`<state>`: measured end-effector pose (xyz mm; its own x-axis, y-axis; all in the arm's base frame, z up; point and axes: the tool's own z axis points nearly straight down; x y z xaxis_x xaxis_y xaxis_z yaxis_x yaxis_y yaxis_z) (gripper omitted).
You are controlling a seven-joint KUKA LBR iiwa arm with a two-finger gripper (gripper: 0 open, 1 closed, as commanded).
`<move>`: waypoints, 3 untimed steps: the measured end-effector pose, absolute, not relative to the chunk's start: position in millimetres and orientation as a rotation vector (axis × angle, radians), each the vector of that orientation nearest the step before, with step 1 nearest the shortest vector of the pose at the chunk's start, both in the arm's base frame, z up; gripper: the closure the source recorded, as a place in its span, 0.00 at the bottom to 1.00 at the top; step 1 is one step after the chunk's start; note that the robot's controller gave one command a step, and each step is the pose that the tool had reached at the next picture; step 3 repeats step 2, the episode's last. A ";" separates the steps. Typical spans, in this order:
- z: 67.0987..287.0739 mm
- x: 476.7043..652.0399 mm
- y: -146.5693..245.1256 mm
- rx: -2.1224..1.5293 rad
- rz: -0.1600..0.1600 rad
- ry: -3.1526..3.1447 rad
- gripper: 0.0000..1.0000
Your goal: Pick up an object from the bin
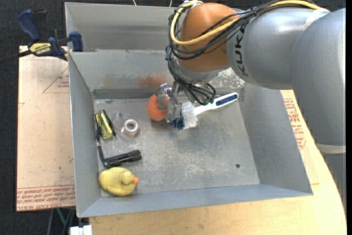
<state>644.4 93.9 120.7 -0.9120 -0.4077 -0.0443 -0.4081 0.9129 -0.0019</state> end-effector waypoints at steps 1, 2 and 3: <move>110.2 647.3 69.5 -1.075 0.005 2.905 1.00; 214.2 642.7 83.4 -0.946 0.010 2.948 1.00; 214.2 642.7 83.4 -0.946 0.010 2.948 1.00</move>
Offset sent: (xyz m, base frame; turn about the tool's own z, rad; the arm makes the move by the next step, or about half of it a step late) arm -0.0053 -0.0014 0.1693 -0.1356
